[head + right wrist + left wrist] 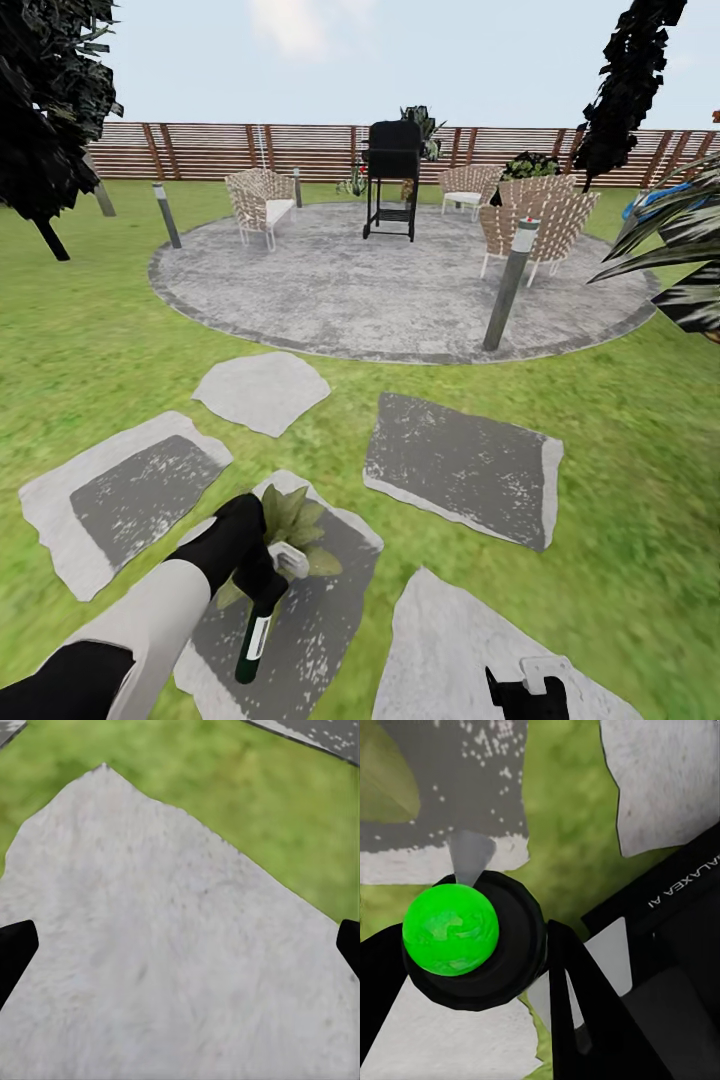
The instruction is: Pick up the pesticide atomizer in the garden and spray insectifuge to fully cover both potted plants in the garden.
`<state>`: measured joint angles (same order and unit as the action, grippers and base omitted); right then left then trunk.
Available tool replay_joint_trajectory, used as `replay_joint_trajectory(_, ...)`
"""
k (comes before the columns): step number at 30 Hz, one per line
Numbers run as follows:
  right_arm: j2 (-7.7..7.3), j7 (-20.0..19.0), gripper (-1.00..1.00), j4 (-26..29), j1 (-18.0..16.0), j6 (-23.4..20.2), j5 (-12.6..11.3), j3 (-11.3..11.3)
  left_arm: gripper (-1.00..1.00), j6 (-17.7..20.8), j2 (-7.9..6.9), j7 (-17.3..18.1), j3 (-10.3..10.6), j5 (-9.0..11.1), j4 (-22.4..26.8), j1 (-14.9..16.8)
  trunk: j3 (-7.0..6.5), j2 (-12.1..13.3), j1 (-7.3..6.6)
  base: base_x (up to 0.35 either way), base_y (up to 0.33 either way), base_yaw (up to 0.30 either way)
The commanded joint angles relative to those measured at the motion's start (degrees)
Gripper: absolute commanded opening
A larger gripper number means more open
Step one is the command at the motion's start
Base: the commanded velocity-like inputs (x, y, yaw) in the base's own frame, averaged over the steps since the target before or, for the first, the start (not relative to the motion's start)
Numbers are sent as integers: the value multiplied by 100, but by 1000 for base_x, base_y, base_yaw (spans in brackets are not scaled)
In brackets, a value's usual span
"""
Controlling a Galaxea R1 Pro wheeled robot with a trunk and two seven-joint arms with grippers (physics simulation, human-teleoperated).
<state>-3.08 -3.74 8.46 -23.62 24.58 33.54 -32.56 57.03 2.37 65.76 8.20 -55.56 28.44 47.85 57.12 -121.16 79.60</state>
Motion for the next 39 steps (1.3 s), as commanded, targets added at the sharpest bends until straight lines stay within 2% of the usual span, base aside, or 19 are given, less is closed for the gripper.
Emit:
replay_joint_trajectory(1, 0, -39, 100, -2, -3, 20, 13, -48, -100, 36, -3, 63, 1, -55, 7, 0, 5, -2, -1, 0, 0, -3)
replay_joint_trajectory(10, 0, -39, 100, -9, -3, 20, 15, -48, -100, 28, -14, 60, -256, -45, -13, -186, 5, -2, -1, 0, 0, 0)
replay_joint_trajectory(12, 0, -39, 100, -10, -2, 20, 15, -48, -100, 31, -6, 60, -387, -44, 13, -171, 5, -2, -1, 0, 0, 0)
replay_joint_trajectory(16, 0, -39, 100, -7, -3, 20, 16, -48, -100, 36, 13, 49, -560, -46, 283, -113, 5, -2, -1, 0, 0, 0)
replay_joint_trajectory(24, 0, -39, 100, -9, -3, 20, 14, -48, -100, 45, 11, 47, -595, -65, 460, -77, 5, -2, -1, 0, 0, 0)
replay_joint_trajectory(39, 0, -31, 100, -11, -6, 20, 20, -48, -100, -1, -43, 21, -601, -62, 435, -300, 5, -2, -1, -19, 0, 0)
